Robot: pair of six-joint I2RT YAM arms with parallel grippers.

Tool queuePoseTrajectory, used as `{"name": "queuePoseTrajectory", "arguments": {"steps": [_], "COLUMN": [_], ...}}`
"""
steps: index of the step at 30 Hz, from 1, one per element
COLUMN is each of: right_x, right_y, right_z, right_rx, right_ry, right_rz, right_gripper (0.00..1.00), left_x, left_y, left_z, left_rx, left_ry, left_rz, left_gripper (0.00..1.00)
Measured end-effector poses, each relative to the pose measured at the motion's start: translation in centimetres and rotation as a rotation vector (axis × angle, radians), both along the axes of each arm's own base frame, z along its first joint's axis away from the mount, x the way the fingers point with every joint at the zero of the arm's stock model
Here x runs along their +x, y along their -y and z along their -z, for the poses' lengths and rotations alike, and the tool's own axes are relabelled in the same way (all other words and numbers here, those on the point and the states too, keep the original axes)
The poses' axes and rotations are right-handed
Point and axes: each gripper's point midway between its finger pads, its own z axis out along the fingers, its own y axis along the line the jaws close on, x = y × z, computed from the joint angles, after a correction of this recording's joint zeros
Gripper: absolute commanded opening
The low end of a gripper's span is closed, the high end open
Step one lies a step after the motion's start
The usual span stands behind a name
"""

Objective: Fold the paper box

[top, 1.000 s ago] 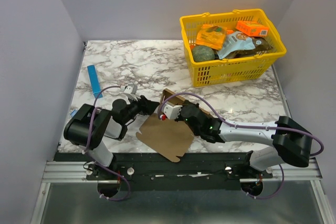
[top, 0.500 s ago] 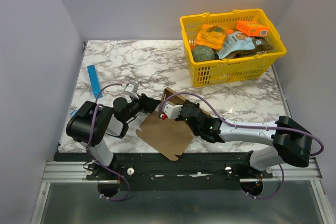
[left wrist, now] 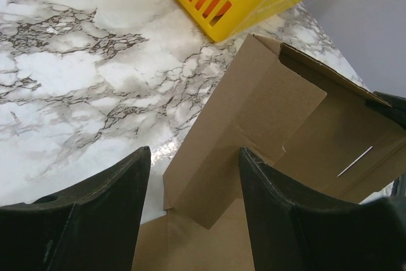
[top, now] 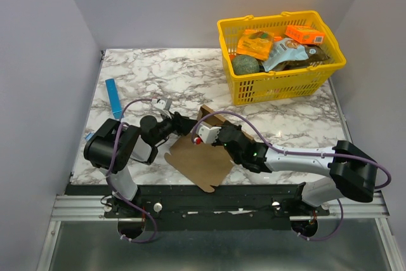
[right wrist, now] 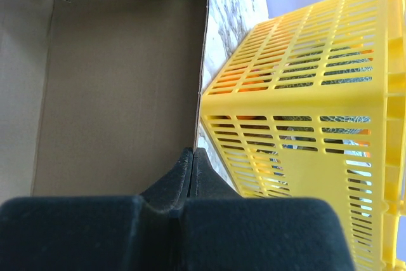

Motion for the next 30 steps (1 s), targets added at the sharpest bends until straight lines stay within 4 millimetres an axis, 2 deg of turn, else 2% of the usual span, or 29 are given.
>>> {"name": "queuePoseTrajectory", "arguments": {"steps": [13,23,30], "right_x": [0.03,0.18,-0.21], "right_y": [0.17,0.4,0.42], "right_z": [0.03,0.26,0.35], "right_rx": [0.002,-0.014,-0.018], "right_ry": [-0.001,0.002,0.002], "right_rz": [0.011,0.029,0.038], "right_gripper": [0.01,0.01,0.01], "left_x": [0.62,0.7,0.92], "left_y": [0.74,1.03,0.54], "left_z": [-0.03,-0.25,-0.24], "left_rx": [0.015,0.021,0.033], "left_ry": [0.026,0.044,0.055], "left_rz": [0.022,0.027,-0.018], "left_gripper": [0.66,0.59,0.55]}}
